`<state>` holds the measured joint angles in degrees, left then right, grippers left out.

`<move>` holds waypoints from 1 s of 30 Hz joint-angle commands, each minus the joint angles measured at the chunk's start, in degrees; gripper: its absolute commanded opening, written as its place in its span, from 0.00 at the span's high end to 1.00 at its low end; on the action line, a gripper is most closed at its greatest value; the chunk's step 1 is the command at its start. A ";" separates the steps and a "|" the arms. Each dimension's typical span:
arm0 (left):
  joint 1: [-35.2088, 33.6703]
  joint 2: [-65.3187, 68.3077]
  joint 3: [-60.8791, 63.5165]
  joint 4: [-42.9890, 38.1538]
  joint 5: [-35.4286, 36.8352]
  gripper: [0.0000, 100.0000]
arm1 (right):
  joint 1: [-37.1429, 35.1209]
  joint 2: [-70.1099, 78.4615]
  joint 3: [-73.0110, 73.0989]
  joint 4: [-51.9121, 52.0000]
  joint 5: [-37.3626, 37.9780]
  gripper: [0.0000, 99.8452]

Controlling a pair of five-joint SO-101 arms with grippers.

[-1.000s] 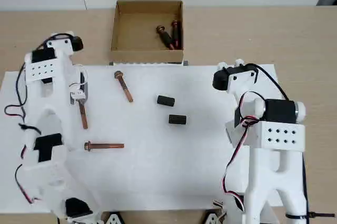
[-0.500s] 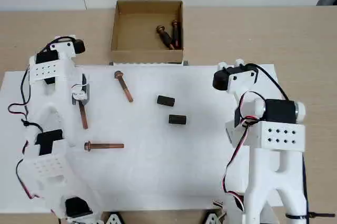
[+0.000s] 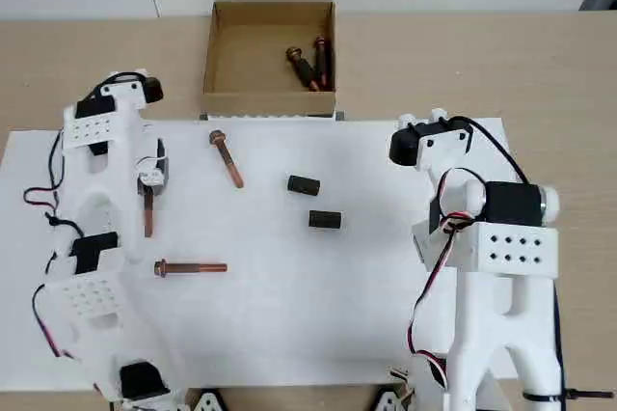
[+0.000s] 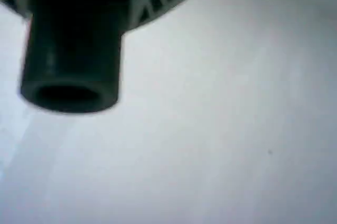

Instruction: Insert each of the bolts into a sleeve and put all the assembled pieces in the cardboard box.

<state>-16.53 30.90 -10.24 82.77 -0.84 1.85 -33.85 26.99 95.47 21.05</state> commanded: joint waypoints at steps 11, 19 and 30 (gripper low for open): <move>7.47 -14.42 -3.03 5.01 -0.09 1.00 | 0.04 -11.38 -5.01 2.86 -0.35 1.00; 15.91 -26.73 -3.03 12.04 -0.53 1.00 | 0.48 -16.48 -5.01 2.77 -0.53 1.00; 25.67 -49.93 -2.68 14.42 -0.62 1.00 | 0.48 -35.91 -3.43 0.48 -0.79 1.00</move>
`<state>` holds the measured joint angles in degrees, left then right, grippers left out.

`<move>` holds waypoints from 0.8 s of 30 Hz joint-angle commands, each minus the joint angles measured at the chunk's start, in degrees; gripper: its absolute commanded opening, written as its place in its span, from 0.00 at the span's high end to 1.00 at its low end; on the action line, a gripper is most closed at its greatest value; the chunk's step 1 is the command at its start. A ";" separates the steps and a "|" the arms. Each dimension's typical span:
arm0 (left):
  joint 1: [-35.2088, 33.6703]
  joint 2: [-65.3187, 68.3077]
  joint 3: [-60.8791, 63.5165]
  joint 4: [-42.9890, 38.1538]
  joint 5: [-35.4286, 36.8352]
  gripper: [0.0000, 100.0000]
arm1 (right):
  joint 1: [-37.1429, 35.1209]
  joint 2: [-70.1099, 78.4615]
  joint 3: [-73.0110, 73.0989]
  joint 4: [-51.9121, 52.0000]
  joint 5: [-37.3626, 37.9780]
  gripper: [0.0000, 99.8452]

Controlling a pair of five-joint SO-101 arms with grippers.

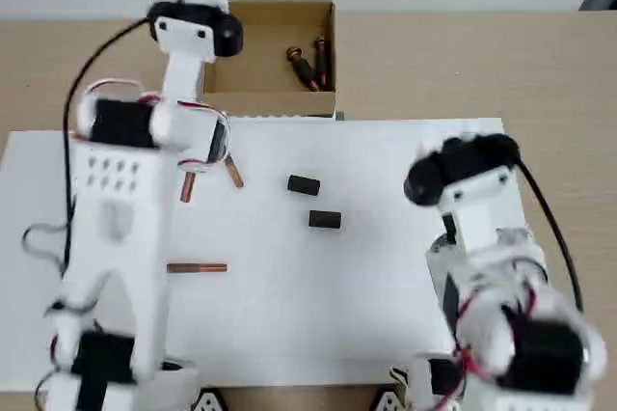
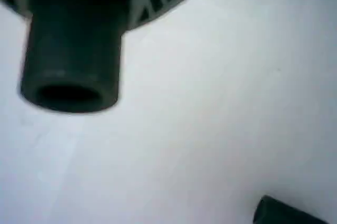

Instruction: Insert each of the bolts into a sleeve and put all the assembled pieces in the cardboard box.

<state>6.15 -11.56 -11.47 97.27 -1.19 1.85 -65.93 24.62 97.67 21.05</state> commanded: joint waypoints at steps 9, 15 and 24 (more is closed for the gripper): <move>8.88 -23.12 14.11 -9.05 3.52 1.00 | 0.13 -19.38 16.18 -14.11 -6.51 1.00; 8.88 -39.12 34.77 -20.66 3.78 1.00 | 0.13 -30.64 27.43 -18.33 -6.51 1.00; 8.97 -64.00 59.65 -34.46 4.22 1.00 | -1.45 -38.02 37.01 -23.08 -6.51 1.00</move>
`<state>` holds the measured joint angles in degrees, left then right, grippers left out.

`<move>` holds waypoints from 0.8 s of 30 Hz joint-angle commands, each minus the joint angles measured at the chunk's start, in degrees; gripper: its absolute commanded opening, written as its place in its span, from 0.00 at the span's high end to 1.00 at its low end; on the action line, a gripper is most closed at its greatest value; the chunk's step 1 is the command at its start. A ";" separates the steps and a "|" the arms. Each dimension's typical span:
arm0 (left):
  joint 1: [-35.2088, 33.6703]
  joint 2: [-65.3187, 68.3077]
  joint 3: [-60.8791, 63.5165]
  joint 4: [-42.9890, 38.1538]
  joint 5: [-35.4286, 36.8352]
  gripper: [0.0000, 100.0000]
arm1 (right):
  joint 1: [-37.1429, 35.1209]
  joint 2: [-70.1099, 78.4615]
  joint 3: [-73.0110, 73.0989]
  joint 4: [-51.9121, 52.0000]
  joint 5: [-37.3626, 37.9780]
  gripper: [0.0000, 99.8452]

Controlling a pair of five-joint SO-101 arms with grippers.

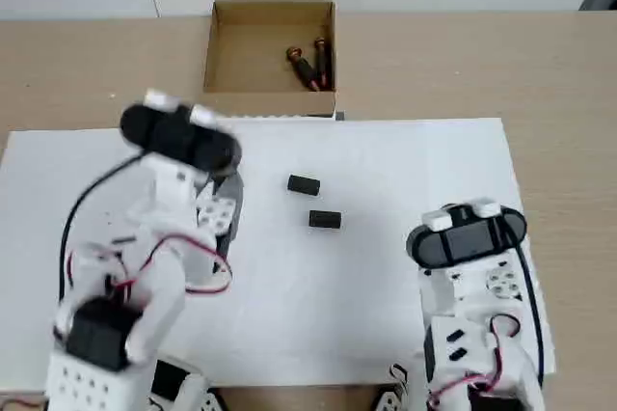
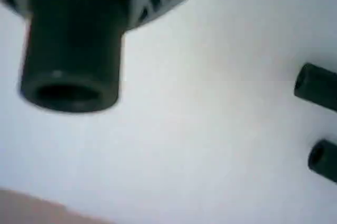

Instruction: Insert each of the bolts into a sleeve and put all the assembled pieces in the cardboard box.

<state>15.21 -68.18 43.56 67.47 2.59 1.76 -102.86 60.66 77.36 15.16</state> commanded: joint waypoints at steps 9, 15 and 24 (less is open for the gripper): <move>0.18 -21.71 16.13 -7.47 11.69 1.00 | -15.87 -1.10 8.70 -12.35 -3.08 1.00; 0.26 -26.73 22.11 -9.23 20.13 1.00 | -24.22 -1.10 17.05 -21.05 -9.23 1.00; 0.26 -36.31 34.07 -21.54 30.51 1.00 | -36.53 -1.10 26.81 -31.96 -9.76 1.00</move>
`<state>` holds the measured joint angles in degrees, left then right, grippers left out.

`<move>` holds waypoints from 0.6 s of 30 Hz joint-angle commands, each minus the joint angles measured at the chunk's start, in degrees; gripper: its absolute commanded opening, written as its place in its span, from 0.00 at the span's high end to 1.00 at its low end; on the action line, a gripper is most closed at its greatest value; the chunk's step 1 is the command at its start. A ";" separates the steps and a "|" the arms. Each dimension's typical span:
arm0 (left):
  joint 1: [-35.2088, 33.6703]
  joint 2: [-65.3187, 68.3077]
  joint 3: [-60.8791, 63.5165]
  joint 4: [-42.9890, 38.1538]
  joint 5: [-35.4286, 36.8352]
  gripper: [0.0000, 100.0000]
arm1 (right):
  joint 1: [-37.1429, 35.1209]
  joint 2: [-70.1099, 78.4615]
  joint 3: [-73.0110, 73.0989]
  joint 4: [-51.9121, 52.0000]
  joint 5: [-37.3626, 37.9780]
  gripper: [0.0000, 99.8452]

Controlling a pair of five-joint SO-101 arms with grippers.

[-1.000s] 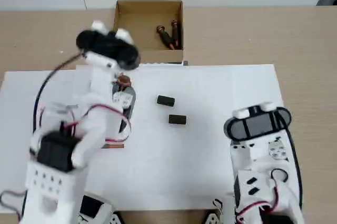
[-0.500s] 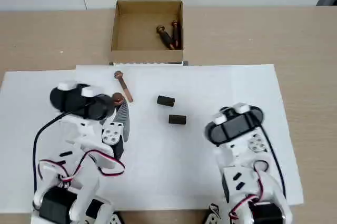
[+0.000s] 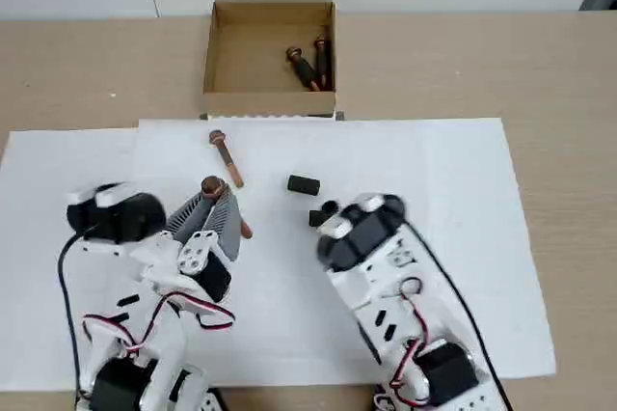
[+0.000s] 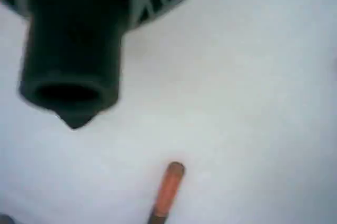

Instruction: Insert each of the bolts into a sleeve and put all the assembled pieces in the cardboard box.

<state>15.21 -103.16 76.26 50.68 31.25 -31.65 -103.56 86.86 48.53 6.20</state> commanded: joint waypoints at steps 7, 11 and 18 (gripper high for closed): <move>0.35 -0.88 1.71 -11.16 10.29 1.00 | -7.25 -0.40 3.08 -3.82 -5.71 1.00; 0.35 -0.88 1.71 -11.16 11.96 1.00 | -9.10 -0.40 3.08 -3.74 -5.45 1.00; 6.33 -0.88 1.71 -10.90 11.87 1.00 | -11.82 -0.40 2.99 -6.02 -5.27 1.00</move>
<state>19.16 -103.43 78.11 41.27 42.95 -42.81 -103.56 90.29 45.63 1.19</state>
